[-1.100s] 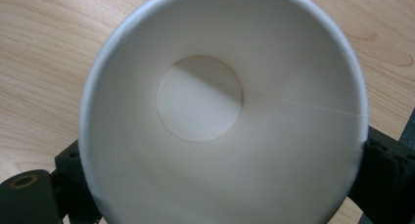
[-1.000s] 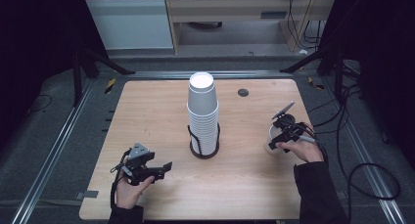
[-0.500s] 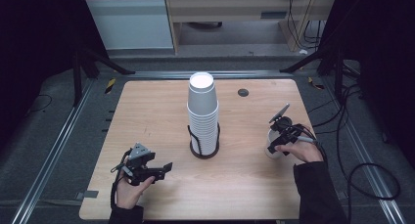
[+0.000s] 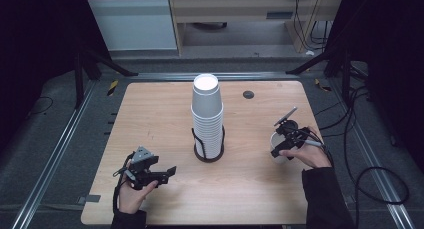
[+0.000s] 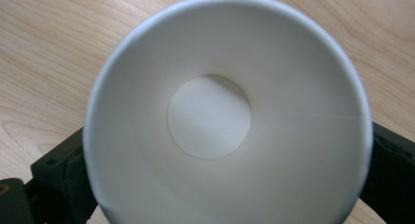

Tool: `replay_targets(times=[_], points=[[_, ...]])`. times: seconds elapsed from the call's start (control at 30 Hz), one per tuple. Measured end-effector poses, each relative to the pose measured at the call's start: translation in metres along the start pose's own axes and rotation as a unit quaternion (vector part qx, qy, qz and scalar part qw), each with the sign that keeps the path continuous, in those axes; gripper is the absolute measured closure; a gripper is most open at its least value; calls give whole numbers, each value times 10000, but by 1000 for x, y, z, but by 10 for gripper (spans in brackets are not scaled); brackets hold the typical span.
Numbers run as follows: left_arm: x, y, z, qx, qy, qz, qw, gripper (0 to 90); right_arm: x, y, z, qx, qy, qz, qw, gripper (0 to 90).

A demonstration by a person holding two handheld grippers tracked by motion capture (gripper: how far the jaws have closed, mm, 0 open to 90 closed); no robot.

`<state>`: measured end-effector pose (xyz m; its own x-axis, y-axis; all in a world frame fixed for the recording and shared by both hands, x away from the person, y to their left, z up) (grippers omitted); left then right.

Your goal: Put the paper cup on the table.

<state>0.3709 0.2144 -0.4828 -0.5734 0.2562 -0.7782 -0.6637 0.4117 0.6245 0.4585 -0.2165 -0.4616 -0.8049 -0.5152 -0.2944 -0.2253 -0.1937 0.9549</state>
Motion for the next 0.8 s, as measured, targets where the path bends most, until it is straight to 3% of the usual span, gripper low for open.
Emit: replay_targets(times=[0.27,0.5,0.63,0.8], points=[[0,0,0,14,7,-8,10000,163,-2,11,2,-59,23,-491,9988,9],[0,1,1,-8,32,-30,10000,162,-3,27,5,44,-2,-1091,9940,9],[0,1,1,-47,42,-53,10000,163,-1,38,6,214,-1,-1701,9852,11],[-1,1,3,-82,76,-119,9999,163,5,48,12,250,-42,-2297,9729,12]])
Point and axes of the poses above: each handheld gripper's, and its own axes: y roughly backward along the jaws, x roughly out of its underside, z roughly to its left, the point moved 4 cm from there along -y, roughly forward along the jaws, and after that the axes turned 7 degrees about -x, right-handed, at the moved point
